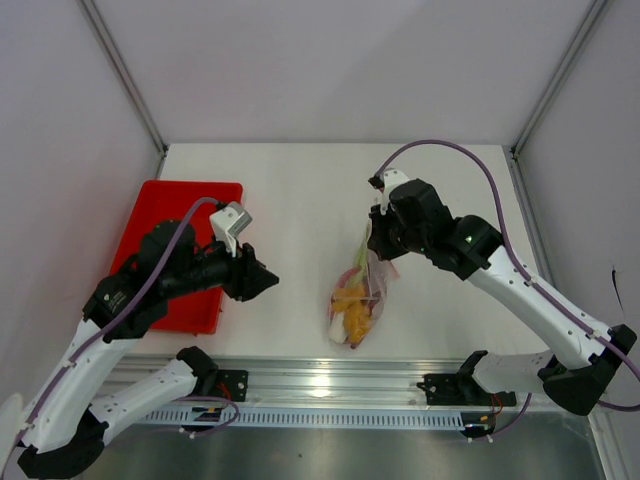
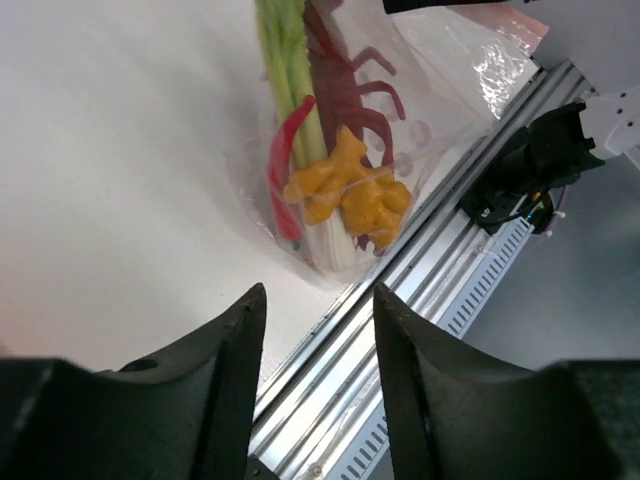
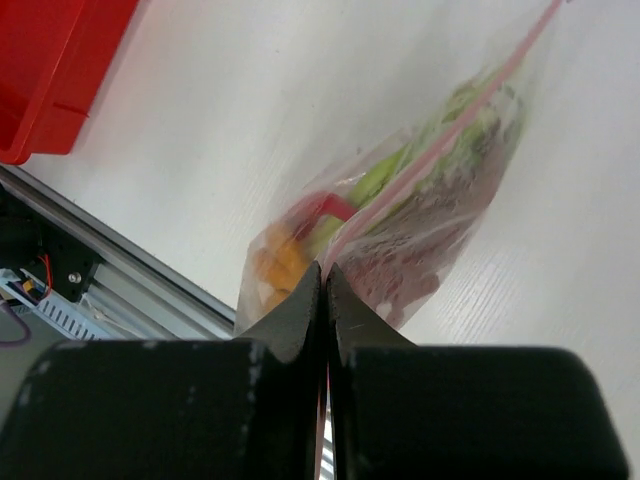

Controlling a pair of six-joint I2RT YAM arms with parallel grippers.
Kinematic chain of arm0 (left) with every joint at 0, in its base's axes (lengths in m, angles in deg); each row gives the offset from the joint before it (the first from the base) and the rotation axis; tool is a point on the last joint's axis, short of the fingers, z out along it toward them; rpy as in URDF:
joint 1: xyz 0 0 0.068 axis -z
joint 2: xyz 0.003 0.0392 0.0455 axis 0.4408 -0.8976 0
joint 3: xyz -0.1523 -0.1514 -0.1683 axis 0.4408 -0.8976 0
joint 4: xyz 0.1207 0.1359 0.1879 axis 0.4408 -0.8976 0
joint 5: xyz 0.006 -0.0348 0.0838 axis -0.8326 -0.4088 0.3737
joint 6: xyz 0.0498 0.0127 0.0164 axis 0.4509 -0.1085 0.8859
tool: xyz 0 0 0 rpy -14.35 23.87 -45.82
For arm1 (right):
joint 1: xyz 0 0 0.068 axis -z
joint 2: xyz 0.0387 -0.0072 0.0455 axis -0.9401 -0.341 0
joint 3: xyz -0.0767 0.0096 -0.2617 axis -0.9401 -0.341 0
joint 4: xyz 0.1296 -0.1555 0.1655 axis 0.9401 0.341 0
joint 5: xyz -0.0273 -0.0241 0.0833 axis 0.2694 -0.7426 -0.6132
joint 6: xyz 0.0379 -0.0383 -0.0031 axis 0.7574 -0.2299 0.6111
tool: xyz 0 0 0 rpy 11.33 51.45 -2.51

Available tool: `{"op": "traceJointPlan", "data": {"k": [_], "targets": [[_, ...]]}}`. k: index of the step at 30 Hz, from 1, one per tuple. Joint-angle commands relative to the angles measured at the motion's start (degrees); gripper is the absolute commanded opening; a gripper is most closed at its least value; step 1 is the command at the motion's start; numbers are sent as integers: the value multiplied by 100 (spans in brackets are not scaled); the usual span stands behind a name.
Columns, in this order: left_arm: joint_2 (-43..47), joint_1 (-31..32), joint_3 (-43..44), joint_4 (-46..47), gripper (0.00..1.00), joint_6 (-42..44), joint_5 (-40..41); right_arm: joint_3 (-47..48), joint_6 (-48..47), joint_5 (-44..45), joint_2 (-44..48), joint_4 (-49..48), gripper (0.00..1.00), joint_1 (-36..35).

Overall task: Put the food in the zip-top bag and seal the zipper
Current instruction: Zip the zipper food storage bag at the center of the board, then place the zipper food storage bag at the center of the board.

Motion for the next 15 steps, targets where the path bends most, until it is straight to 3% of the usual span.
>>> {"op": "traceJointPlan", "data": {"k": [1, 2, 4, 5, 11, 15], "targets": [[61, -39, 96, 20, 51, -121, 294, -20, 3, 119, 120, 16, 0, -4], [105, -30, 62, 29, 69, -121, 356, -29, 20, 146, 119, -11, 0, -3], [114, -39, 61, 64, 95, -130, 444, -38, 20, 146, 85, -37, 0, 49], [123, -30, 26, 90, 100, -130, 418, -20, 20, 120, 58, -55, 0, 84], [158, -39, -132, 362, 99, -183, -82, -2, 82, 216, -153, -274, 0, 462], [185, -30, -246, 433, 100, -244, -259, -20, 91, 758, -398, -415, 0, 901]]}}
